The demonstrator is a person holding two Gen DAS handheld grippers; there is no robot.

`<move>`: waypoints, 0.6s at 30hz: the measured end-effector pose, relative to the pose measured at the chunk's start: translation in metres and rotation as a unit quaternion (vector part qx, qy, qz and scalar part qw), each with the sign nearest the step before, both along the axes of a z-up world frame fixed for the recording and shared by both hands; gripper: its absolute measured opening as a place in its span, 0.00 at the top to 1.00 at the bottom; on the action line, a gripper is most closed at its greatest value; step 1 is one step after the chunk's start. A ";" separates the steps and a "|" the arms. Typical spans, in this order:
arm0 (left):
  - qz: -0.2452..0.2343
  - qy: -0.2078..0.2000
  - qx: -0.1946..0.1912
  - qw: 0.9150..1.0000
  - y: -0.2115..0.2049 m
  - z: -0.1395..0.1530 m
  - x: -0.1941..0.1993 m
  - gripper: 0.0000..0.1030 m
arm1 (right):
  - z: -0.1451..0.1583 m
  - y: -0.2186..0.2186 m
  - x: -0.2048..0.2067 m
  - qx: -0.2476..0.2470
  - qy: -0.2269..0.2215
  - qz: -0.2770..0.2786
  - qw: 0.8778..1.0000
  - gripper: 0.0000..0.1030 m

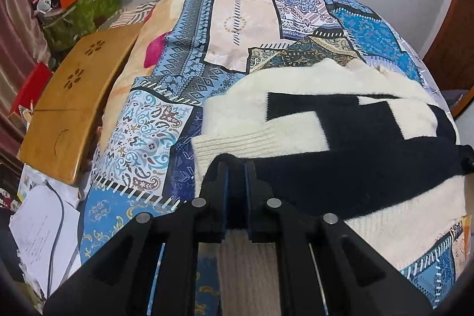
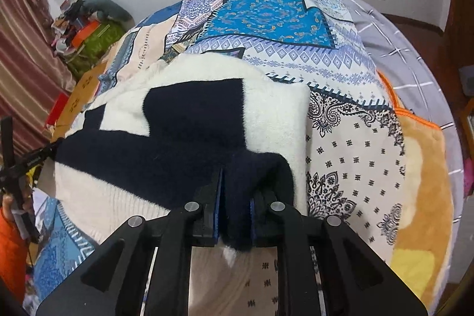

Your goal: Fold small clothes

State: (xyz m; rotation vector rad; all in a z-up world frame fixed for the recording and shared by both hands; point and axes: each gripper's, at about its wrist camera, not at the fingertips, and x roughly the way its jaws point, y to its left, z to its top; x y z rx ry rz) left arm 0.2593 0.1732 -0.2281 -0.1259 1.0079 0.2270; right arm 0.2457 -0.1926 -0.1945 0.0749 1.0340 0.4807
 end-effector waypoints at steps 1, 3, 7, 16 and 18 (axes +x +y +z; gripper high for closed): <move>0.000 0.002 -0.002 1.000 0.000 0.001 -0.001 0.89 | 0.002 0.000 -0.002 -0.002 0.000 0.001 1.000 0.83; 0.001 0.005 -0.009 1.000 0.001 0.005 -0.004 0.86 | 0.007 0.000 -0.006 -0.003 -0.002 0.001 1.000 0.75; 0.012 0.002 -0.017 1.000 0.003 0.015 -0.014 0.55 | 0.022 0.001 -0.018 -0.025 -0.022 -0.002 0.999 0.54; 0.001 0.003 -0.034 0.999 0.001 0.030 -0.042 0.33 | 0.040 -0.003 -0.042 -0.044 -0.040 0.003 0.998 0.46; 0.000 0.008 -0.035 0.999 0.002 0.029 -0.048 0.31 | 0.039 -0.003 -0.046 -0.045 -0.036 0.005 0.998 0.46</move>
